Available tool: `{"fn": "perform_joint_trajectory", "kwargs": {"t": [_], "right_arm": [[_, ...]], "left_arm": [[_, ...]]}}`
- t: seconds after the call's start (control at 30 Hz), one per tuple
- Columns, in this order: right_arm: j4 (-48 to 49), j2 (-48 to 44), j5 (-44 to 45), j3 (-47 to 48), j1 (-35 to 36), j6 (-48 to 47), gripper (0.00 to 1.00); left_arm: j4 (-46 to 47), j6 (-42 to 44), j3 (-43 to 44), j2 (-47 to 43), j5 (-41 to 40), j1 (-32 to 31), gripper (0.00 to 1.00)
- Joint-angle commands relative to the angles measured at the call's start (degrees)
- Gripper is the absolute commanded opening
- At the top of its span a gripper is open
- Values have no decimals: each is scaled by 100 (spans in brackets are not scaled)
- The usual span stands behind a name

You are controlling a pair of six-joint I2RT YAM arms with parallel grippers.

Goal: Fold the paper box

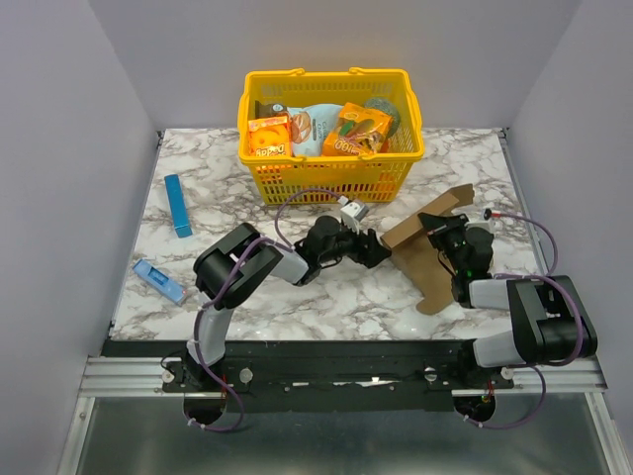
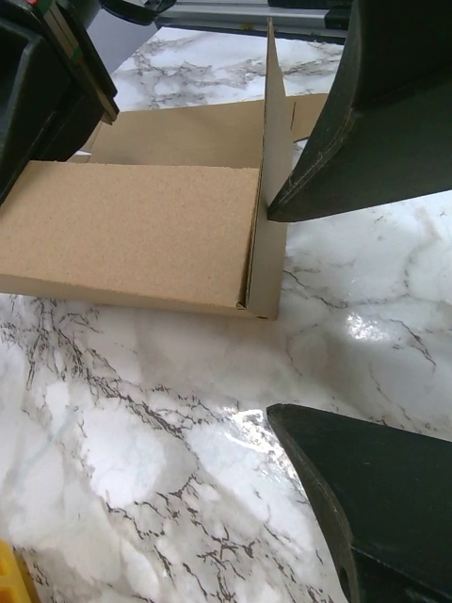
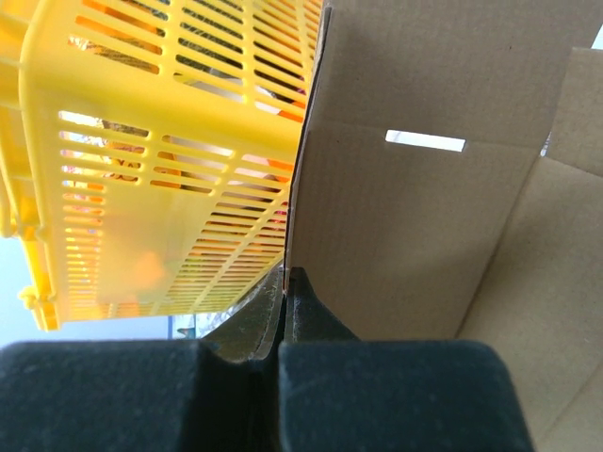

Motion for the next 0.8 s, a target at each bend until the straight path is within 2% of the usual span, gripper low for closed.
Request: {"fn": "perform_joint_trajectory", "kwargs": {"t": [0.0,0.53,0.7,0.77], "right_arm": [[-476,93,-81,-267,76,-131,4],[-670,-109,226,-443,76,-9,4],[-432,-154,315,-557,76,-17,4],[100,-66,201,-741,85,-70,4]], "left_arm": [[648,-159,100,78,-246,-221,88],[763,-695,-164,43,-853,-546,99],[359,-29,-296,-176,-1143,-704,99],[358,200,-331,-212,-1143,-704,96]]}}
